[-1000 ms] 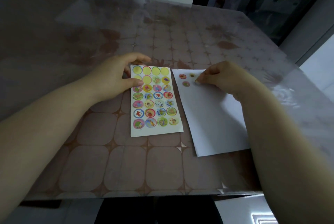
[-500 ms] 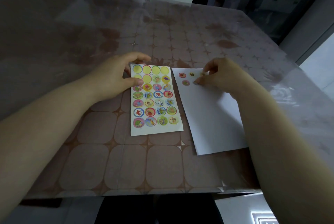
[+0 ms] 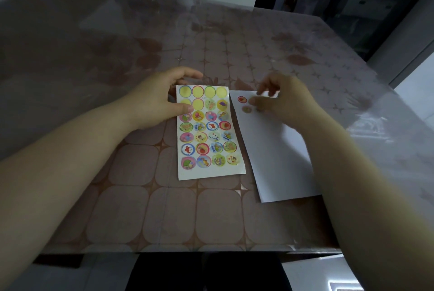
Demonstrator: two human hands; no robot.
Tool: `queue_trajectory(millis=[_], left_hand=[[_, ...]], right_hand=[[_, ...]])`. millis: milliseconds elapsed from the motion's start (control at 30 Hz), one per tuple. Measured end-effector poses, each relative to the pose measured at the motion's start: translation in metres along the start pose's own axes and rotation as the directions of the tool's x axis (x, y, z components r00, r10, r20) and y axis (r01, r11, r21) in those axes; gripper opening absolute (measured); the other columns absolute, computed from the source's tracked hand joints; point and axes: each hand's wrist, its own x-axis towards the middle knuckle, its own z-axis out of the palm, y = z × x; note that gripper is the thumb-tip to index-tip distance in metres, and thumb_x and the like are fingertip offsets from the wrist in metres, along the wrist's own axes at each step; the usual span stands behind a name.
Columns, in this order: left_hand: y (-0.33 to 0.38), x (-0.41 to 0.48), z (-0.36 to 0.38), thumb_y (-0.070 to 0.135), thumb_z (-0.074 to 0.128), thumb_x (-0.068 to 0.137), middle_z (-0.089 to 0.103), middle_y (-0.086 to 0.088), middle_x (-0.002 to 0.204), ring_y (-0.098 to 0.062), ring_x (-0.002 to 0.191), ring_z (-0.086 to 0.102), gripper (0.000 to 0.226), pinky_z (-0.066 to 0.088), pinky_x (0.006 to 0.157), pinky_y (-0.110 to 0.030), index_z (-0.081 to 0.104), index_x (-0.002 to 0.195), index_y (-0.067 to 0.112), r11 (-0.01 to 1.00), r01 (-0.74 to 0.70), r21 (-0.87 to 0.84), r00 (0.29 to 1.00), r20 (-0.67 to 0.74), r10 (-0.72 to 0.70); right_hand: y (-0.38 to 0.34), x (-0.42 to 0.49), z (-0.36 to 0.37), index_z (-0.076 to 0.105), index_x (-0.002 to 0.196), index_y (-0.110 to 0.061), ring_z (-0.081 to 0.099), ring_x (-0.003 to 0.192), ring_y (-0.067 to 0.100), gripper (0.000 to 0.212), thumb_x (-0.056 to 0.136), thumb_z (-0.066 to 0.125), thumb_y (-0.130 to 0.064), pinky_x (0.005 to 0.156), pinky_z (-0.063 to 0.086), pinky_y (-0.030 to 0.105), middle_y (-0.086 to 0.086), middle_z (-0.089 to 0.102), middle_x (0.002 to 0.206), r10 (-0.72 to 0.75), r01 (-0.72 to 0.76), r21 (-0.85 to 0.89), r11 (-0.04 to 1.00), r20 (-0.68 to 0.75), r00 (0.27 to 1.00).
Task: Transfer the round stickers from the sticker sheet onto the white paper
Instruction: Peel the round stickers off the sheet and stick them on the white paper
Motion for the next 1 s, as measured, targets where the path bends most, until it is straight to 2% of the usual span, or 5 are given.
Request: queue_trajectory(millis=[200, 333, 600, 800, 1000], left_hand=[[0.004, 0.000, 0.003, 0.011, 0.072, 0.065, 0.071, 0.015, 0.089, -0.013, 0.093, 0.067, 0.064, 0.045, 0.083, -0.013, 0.047, 0.118, 0.038, 0.986, 0.052, -0.158, 0.997, 0.066, -0.042], [0.006, -0.001, 0.002, 0.016, 0.064, 0.060, 0.069, 0.024, 0.087, -0.021, 0.091, 0.067, 0.063, 0.046, 0.080, -0.017, 0.046, 0.110, 0.049, 0.986, 0.056, -0.159, 0.997, 0.070, -0.045], [0.010, -0.003, 0.006, 0.010, 0.069, 0.064, 0.057, 0.005, 0.084, 0.001, 0.065, 0.059, 0.065, 0.050, 0.063, -0.016, 0.046, 0.121, 0.033, 0.961, 0.063, -0.268, 0.995, 0.093, -0.039], [0.009, -0.001, 0.008, 0.007, 0.075, 0.072, 0.067, 0.004, 0.097, -0.006, 0.084, 0.065, 0.066, 0.052, 0.078, -0.023, 0.047, 0.126, 0.032, 0.980, 0.079, -0.183, 0.997, 0.022, -0.076], [0.013, -0.003, 0.008, 0.010, 0.070, 0.076, 0.069, 0.001, 0.082, 0.000, 0.068, 0.063, 0.045, 0.048, 0.067, -0.013, 0.057, 0.115, 0.029, 0.979, 0.068, -0.193, 0.998, -0.003, -0.070]], right_hand=[[-0.033, -0.010, 0.038, 0.069, 0.091, -0.022, 0.042, 0.074, 0.004, 0.018, 0.075, 0.072, -0.030, 0.077, 0.040, 0.033, -0.008, 0.049, 0.082, -0.425, 0.419, -0.092, 0.903, -0.058, 0.904], [-0.029, -0.010, 0.041, 0.068, 0.094, -0.021, 0.047, 0.084, 0.013, 0.031, 0.067, 0.078, -0.034, 0.083, 0.043, 0.041, -0.002, 0.056, 0.091, -0.430, 0.422, -0.116, 0.899, -0.054, 0.901], [-0.027, -0.016, 0.044, 0.066, 0.085, -0.018, 0.052, 0.084, 0.021, 0.031, 0.063, 0.073, -0.038, 0.079, 0.042, 0.041, 0.001, 0.059, 0.091, -0.482, 0.473, -0.116, 0.873, -0.066, 0.874], [-0.028, -0.015, 0.048, 0.066, 0.085, -0.015, 0.055, 0.085, 0.026, 0.034, 0.063, 0.069, -0.041, 0.078, 0.037, 0.037, 0.004, 0.061, 0.091, -0.505, 0.485, -0.167, 0.859, -0.109, 0.856], [-0.030, -0.015, 0.052, 0.068, 0.090, -0.015, 0.057, 0.087, 0.030, 0.036, 0.063, 0.070, -0.039, 0.079, 0.036, 0.039, 0.005, 0.063, 0.092, -0.543, 0.510, -0.213, 0.833, -0.144, 0.827]])
